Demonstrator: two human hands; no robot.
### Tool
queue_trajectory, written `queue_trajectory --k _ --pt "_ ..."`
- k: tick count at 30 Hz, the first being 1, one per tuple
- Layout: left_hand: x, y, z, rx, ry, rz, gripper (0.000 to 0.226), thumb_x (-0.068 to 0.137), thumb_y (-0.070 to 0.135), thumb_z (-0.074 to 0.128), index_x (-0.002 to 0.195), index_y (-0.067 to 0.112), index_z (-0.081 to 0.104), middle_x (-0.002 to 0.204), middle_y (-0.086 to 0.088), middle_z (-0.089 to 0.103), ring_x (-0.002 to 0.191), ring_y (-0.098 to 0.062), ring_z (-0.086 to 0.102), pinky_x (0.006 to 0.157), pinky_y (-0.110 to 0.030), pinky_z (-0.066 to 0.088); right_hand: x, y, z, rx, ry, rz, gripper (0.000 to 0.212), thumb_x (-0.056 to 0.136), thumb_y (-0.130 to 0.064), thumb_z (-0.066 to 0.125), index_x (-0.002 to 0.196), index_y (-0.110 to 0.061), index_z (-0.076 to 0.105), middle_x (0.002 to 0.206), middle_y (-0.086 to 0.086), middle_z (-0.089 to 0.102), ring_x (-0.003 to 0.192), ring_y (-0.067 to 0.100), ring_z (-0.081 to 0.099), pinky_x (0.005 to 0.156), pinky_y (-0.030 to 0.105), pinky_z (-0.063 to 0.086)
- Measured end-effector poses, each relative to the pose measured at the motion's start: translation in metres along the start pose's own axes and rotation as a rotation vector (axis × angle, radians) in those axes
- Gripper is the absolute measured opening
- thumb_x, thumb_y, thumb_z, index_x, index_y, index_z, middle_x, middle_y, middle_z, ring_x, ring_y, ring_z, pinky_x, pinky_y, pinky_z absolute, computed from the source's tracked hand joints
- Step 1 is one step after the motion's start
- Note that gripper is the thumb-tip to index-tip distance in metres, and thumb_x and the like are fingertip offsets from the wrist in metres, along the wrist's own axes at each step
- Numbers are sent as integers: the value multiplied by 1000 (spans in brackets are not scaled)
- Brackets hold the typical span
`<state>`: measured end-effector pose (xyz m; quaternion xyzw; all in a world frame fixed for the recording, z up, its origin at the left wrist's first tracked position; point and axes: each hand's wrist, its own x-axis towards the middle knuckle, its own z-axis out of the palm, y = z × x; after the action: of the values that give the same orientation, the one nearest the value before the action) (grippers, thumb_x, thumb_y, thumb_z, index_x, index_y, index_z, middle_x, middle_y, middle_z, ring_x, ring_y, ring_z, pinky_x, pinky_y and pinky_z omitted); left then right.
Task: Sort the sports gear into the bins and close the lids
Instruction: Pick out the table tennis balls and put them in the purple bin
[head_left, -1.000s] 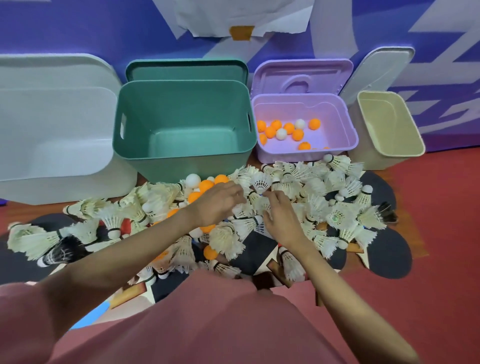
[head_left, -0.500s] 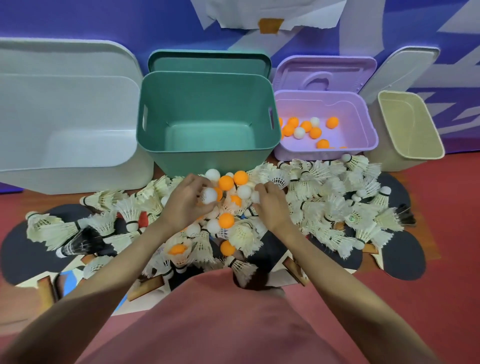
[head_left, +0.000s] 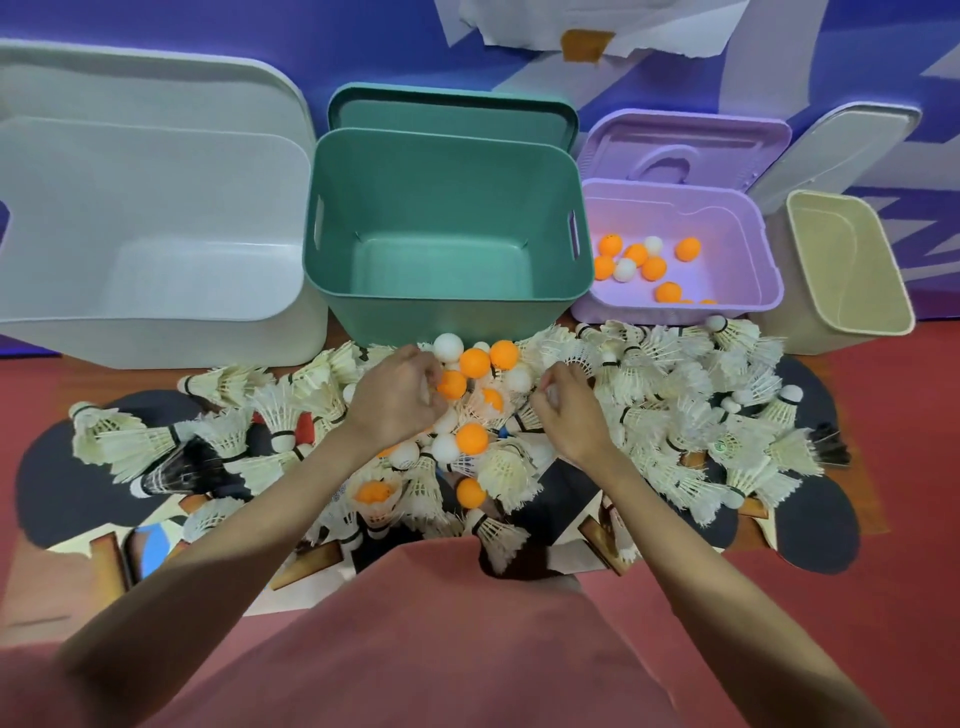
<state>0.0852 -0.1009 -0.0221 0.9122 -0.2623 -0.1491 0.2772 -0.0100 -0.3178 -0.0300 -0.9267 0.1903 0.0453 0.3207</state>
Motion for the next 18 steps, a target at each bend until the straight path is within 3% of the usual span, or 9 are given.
queue_trajectory --k 4,7,18 --pt "12 8 7 262 -72 36 31 86 31 64 113 15 61 111 -5 57 89 -29 62 61 -34 49 9 -7 6 -141 -97 -98 27 92 -24 53 115 -12 46 98 12 57 81 28 57 62 34 43" --pt "19 13 14 383 -129 41 29 88 31 61 113 17 61 113 -5 56 86 -29 63 54 -30 42 16 -11 12 -405 -151 -137 41 92 -21 54 130 -16 40 105 12 54 85 33 61 61 36 46" --pt "23 26 24 531 -139 -34 14 90 21 56 97 9 59 106 -10 55 77 -29 62 50 -27 31 18 1 2 -593 -158 -105 34 88 -15 57 121 -7 50 114 11 53 97 31 60 67 33 45"
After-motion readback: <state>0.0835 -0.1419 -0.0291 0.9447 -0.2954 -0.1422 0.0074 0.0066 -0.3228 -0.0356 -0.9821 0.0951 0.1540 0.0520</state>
